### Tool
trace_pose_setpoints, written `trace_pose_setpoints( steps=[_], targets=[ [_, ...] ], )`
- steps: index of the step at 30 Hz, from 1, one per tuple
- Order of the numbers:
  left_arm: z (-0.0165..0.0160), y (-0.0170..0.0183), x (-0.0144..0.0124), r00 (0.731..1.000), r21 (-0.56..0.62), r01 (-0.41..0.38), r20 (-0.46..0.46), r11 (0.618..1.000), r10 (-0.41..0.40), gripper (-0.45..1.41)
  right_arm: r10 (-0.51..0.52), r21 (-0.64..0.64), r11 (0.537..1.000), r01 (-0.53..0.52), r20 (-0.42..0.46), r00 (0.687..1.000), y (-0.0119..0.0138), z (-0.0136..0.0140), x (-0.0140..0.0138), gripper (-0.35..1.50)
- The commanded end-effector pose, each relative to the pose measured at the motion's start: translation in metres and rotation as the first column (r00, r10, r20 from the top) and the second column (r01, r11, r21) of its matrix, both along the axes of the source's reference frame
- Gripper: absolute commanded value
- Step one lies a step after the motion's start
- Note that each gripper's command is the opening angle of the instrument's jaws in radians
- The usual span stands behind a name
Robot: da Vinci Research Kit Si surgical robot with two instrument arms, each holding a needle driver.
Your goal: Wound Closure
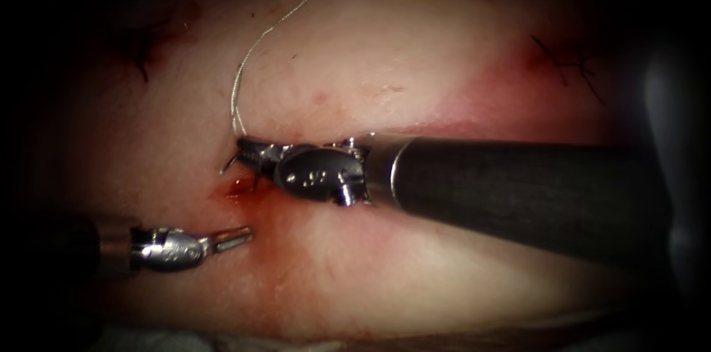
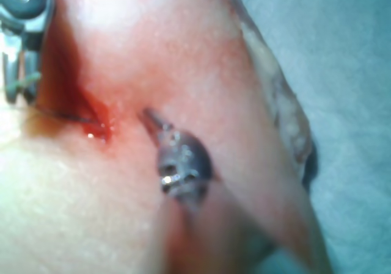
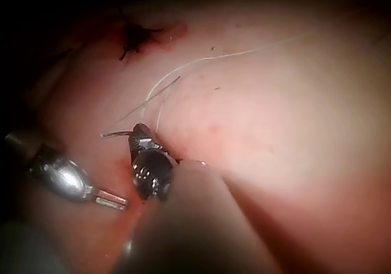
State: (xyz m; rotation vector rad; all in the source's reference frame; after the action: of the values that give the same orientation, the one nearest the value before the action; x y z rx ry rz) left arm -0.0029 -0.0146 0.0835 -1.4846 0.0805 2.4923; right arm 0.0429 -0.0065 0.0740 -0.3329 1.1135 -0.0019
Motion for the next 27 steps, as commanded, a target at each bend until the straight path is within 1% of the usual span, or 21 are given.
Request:
trace_pose_setpoints(
  steps=[1, 4, 8, 15, 17, 19, 24, 27],
  targets=[
    [0.0006, -0.0007, -0.0006, 1.0, 0.004, -0.001, 0.002, 1.0, 0.001, -0.25, -0.008, 0.003, 1.0, 0.008, 0.005, 1.0, -0.0007, 0.0009, 0.0006, -0.35],
    [0.0006, -0.0007, -0.0006, 1.0, 0.004, -0.001, 0.002, 1.0, 0.001, -0.25, -0.01, -0.004, 1.0, 0.01, 0.013, 1.0, -0.0007, 0.0013, -0.0002, -0.35],
    [0.0006, -0.0007, -0.0007, 1.0, 0.004, 0.0, 0.001, 1.0, 0.0, -0.25, 0.004, 0.015, 1.0, -0.004, 0.003, 1.0, -0.001, 0.001, -0.0002, -0.35],
    [0.0006, -0.0007, -0.0008, 1.0, 0.004, 0.001, 0.0, 1.0, -0.001, -0.25, 0.056, 0.069, 0.996, -0.052, -0.058, 0.997, -0.0014, 0.0013, -0.0002, -0.35],
    [0.0006, -0.0007, -0.0008, 1.0, 0.004, 0.001, 0.001, 1.0, -0.001, -0.25, 0.092, 0.145, 0.987, -0.075, -0.116, 0.989, -0.0011, 0.002, -0.0005, -0.35],
    [0.0006, -0.0007, -0.0008, 1.0, 0.004, 0.001, 0.001, 1.0, -0.001, -0.26, 0.11, 0.195, 0.977, -0.082, -0.139, 0.984, -0.0009, 0.0025, -0.0007, -0.35],
    [0.0006, -0.0007, -0.0008, 1.0, -0.001, -0.001, -0.001, 1.0, 0.001, -0.26, 0.146, 0.292, 0.952, -0.093, -0.164, 0.976, -0.001, 0.0039, -0.0013, -0.35],
    [0.0006, -0.0007, -0.0009, 1.0, -0.001, -0.001, -0.001, 1.0, 0.001, -0.28, 0.139, 0.317, 0.945, -0.085, -0.152, 0.979, -0.0012, 0.0043, -0.0014, -0.35]
  ],
)
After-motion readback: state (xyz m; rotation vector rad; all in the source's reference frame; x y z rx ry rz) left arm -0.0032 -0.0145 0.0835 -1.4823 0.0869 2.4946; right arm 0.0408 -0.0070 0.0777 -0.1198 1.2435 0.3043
